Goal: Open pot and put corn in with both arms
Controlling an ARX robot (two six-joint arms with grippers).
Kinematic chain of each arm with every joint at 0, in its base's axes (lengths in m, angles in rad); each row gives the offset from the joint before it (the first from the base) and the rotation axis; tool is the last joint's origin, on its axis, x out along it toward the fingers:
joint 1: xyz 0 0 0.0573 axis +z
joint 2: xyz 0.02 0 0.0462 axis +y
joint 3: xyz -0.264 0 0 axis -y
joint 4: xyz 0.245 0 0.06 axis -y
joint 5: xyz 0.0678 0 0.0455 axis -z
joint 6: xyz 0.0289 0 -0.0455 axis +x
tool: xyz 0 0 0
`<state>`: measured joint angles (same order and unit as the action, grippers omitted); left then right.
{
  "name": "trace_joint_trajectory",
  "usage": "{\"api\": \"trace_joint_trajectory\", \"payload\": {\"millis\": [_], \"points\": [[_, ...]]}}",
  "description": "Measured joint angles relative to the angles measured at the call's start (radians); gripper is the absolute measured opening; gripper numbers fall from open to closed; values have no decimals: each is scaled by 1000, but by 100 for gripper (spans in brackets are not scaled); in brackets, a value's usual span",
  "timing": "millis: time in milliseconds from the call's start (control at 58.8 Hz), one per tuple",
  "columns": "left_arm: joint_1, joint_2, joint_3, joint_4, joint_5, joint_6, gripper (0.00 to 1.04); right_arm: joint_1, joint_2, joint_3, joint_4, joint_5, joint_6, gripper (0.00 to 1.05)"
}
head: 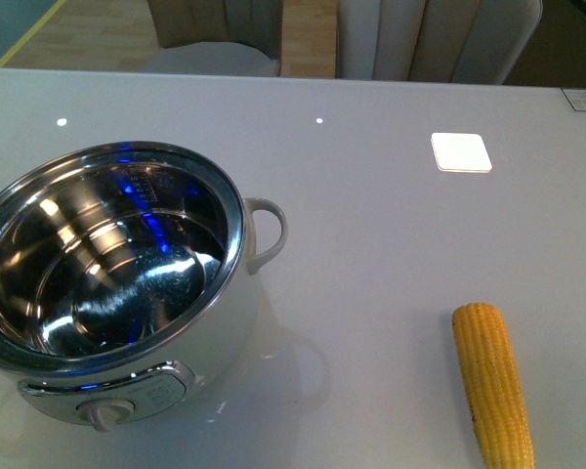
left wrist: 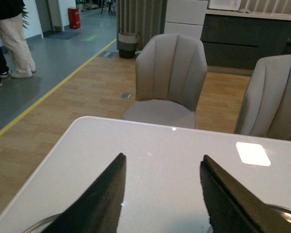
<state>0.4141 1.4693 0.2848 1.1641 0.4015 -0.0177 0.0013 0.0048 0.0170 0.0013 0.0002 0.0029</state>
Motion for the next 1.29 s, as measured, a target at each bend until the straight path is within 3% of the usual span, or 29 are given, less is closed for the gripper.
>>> {"api": "trace_joint_trajectory", "payload": {"millis": [238, 799, 850, 901, 1292], "points": [[-134, -241, -146, -95, -132, 5, 3, 0, 0, 0, 0, 0, 0, 96], [-311, -735, -267, -459, -302, 9, 3, 0, 0, 0, 0, 0, 0, 96], [-362, -782, -272, -504, -378, 9, 3, 0, 0, 0, 0, 0, 0, 96], [-402, -836, -272, -550, -391, 10, 3, 0, 0, 0, 0, 0, 0, 96], [-412, -1072, -272, -768, -402, 10, 3, 0, 0, 0, 0, 0, 0, 96]]}}
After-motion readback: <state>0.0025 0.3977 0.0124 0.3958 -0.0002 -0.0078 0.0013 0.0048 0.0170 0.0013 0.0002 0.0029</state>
